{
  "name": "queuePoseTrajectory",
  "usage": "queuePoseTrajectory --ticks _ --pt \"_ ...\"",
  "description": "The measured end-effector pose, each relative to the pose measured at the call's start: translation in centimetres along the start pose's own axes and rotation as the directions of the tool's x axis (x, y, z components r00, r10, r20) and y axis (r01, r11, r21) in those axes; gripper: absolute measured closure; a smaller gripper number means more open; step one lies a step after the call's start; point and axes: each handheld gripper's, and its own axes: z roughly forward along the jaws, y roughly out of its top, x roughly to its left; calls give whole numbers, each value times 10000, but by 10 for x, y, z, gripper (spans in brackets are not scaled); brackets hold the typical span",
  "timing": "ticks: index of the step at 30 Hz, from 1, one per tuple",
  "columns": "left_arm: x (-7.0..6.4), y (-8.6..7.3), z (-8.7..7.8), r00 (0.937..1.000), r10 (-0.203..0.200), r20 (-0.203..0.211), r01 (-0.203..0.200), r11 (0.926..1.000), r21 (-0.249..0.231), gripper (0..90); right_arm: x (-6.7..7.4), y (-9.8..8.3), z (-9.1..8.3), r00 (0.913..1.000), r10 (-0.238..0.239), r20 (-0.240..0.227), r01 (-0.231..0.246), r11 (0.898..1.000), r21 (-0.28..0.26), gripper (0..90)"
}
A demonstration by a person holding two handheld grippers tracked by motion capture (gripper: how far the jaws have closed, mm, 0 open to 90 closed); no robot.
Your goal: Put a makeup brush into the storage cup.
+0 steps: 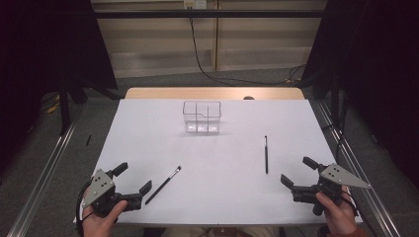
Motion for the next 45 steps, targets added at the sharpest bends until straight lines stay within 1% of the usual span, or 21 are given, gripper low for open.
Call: queuePoseTrajectory --ticks 2,4,7,10,14,16,17,19,21,22,25,28,30,32,33,36,37,38,39,40,45 --pt "0 1 1 10000 46 81 -46 10000 22 26 0 0 0 10000 -8 -24 8 10000 20 0" --pt "-1 1 1 9998 -50 191 49 10000 19 27 0 0 -1 10000 61 43 -61 10000 -14 0" --pt "-2 1 2 9999 16 130 -17 10000 65 26 -2 -1 -1 10000 91 40 -91 10000 19 0" --pt "-2 1 2 9999 80 118 -83 9997 215 27 -2 -1 0 9999 93 48 -93 10000 12 0" --pt "-2 1 0 9999 9 103 -11 9997 263 26 -1 0 1 10000 58 -70 -58 10000 29 0" --pt "-3 1 1 9999 -94 123 91 9995 309 27 -1 0 1 10000 45 -72 -45 10000 37 0" --pt "-3 2 2 9999 -37 137 32 9993 366 30 -2 -1 1 10000 45 -62 -45 10000 19 0" --pt "-2 5 7 9997 -88 224 77 9988 480 37 -2 -1 1 10000 80 -9 -80 10000 52 0" --pt "-2 7 9 9996 -74 285 61 9989 455 37 -2 -1 1 10000 77 11 -77 10000 25 0" --pt "-2 8 10 9994 -44 346 28 9989 476 37 -2 0 0 9999 154 38 -154 9999 -37 0" --pt "-2 13 13 9987 55 516 -82 9986 521 39 -1 1 0 9999 125 57 -125 9999 -95 0" --pt "-1 16 13 9991 -59 431 38 9988 487 39 1 2 1 9999 102 39 -102 9999 -79 0" --pt "0 19 12 9992 64 387 -83 9988 485 39 1 2 1 10000 29 55 -29 10000 -75 0" --pt "2 22 13 9990 114 441 -134 9988 462 39 1 1 0 10000 21 78 -21 10000 -67 0" --pt "2 24 14 9991 93 407 -114 9987 498 39 1 1 1 9999 97 92 -96 9999 -76 0" --pt "5 27 20 9985 268 485 -298 9975 637 39 -2 0 1 9997 175 170 -174 9998 -56 0" --pt "5 27 23 9984 223 513 -258 9972 697 39 -2 0 1 9997 162 173 -161 9999 -45 0" --pt "5 27 29 9981 174 598 -224 9962 842 39 -3 0 0 9997 155 179 -154 9999 -51 0" --pt "5 27 29 9981 174 598 -224 9962 842 40 -3 0 1 9996 194 189 -193 9998 -62 0" --pt "5 28 31 9979 159 627 -218 9952 950 40 -3 0 1 9996 194 189 -193 9998 -62 0" --pt "2 37 41 9961 246 852 -330 9946 987 44 -4 -1 0 9994 266 234 -264 9996 -87 0"
